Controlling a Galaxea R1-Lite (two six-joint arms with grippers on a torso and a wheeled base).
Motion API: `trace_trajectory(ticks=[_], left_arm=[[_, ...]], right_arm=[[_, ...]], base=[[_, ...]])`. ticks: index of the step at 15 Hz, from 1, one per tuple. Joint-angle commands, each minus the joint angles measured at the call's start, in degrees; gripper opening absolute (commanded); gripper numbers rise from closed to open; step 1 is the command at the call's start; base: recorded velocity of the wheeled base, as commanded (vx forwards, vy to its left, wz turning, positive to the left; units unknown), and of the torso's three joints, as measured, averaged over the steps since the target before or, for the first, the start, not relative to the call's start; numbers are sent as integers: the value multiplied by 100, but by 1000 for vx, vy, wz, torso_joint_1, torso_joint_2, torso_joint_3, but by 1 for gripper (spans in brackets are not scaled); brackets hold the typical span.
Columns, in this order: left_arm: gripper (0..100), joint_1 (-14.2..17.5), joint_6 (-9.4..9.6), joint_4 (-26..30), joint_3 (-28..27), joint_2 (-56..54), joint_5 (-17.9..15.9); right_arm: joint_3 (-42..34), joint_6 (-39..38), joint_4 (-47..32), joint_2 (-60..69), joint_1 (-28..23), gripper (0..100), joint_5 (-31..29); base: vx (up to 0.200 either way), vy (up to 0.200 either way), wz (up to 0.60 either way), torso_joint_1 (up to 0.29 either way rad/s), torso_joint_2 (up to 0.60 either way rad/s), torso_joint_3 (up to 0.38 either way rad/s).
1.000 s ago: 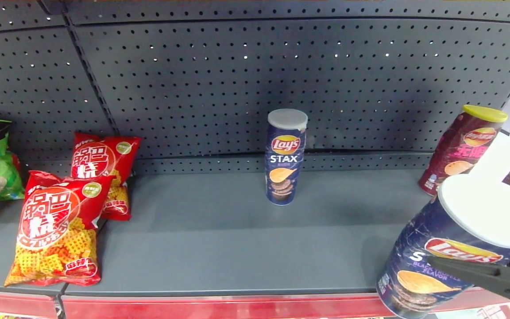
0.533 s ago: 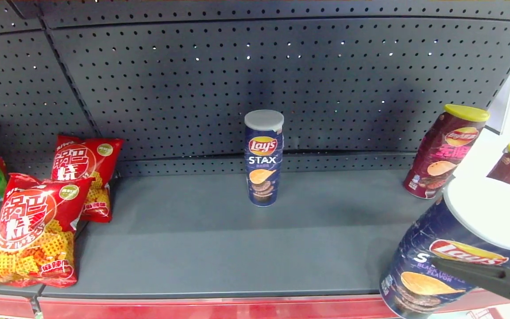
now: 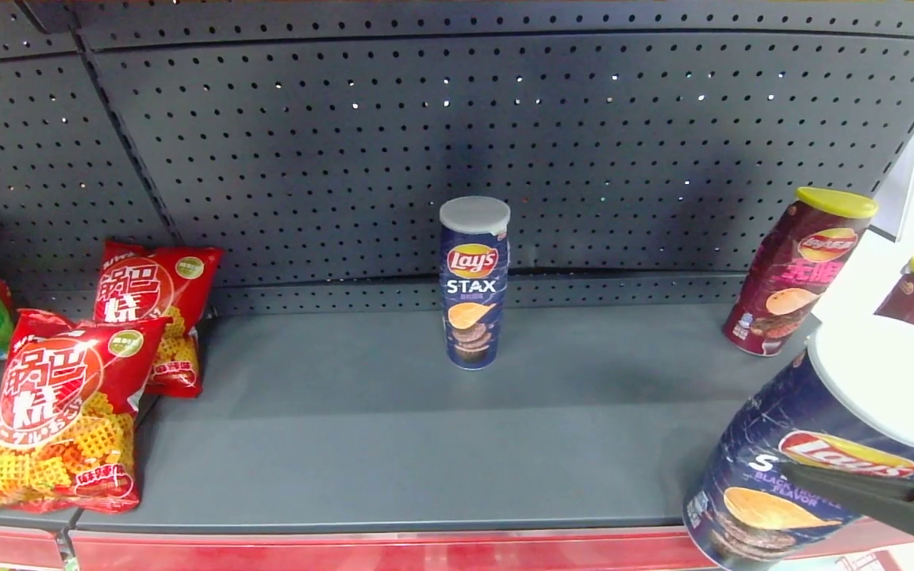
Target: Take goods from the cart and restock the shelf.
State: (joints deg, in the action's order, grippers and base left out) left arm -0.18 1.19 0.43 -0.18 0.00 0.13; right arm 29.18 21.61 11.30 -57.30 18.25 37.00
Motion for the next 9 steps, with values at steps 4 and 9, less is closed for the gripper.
trace_trajectory(ticks=[4,9], left_arm=[[100,1,302,-69,9,0,-154],[100,-149,-814,-465,-878,598,-57]], right_arm=[[167,-17,4,8,3,0,0],[70,-263,4,140,3,0,0]], base=[[0,0,0,0,0,0],[0,0,0,0,0,0]])
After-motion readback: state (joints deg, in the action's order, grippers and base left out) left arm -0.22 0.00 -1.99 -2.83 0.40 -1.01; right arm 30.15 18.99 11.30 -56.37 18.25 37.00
